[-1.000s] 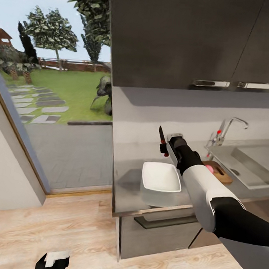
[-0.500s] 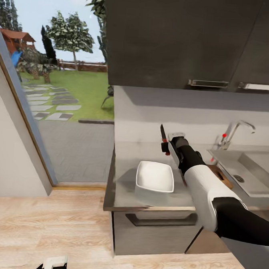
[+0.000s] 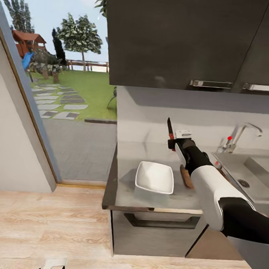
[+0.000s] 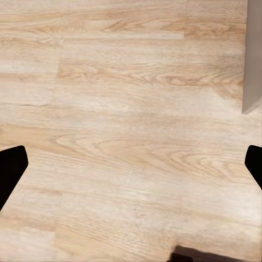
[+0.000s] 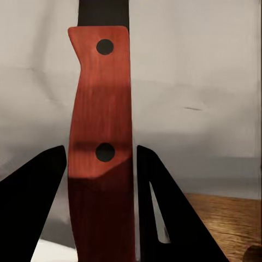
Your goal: In the kitchen, take the Vidalia onion out of the sink, dice it on the chopping board with the paring knife, put the diced onion into the bowl on the countertop, then place both the paring knife and the chopping board into the sink.
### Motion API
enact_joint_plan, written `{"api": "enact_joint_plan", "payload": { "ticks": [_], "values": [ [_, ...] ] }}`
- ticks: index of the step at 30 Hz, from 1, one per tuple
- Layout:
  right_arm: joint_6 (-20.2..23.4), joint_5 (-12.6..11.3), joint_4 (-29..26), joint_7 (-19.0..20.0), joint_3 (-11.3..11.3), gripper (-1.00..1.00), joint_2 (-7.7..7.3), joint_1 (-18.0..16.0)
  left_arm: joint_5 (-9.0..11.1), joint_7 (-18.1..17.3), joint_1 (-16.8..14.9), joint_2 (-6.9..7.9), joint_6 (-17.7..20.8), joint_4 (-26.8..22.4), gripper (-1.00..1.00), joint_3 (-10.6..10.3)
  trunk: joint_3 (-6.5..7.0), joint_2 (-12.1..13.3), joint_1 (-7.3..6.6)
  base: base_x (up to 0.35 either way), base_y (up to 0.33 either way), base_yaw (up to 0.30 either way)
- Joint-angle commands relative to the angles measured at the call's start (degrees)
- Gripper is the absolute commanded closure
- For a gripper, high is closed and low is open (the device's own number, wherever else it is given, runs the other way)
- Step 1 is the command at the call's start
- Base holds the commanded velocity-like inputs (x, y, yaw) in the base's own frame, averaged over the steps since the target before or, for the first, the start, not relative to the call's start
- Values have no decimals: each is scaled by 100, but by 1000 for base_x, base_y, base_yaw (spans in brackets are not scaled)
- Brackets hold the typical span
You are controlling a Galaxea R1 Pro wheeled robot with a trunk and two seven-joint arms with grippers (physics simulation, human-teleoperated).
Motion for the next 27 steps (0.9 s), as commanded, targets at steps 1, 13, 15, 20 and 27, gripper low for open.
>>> {"api": "enact_joint_plan", "payload": {
  "ticks": [1,13,15,20,27],
  "values": [
    [39,46,-5,0,18,100,-21,-4,32,6,-9,-3,-28,20,-100,-48,-10,-10,2,0,-23,96],
    [29,49,16,7,16,100,-97,-4,32,3,-9,-34,-28,20,-100,-48,-10,-10,2,0,-256,91],
    [29,53,22,7,16,100,-120,-4,32,2,-7,-35,-28,20,-100,-48,-10,-10,2,0,-318,90],
    [29,50,27,8,16,100,-198,-4,32,-2,-8,-35,-28,20,-100,-48,-10,-10,2,0,-319,89],
    [21,47,39,10,16,100,-255,-4,32,-3,-9,-35,-27,20,-100,-48,-10,-10,2,0,-320,82]
  ]
}}
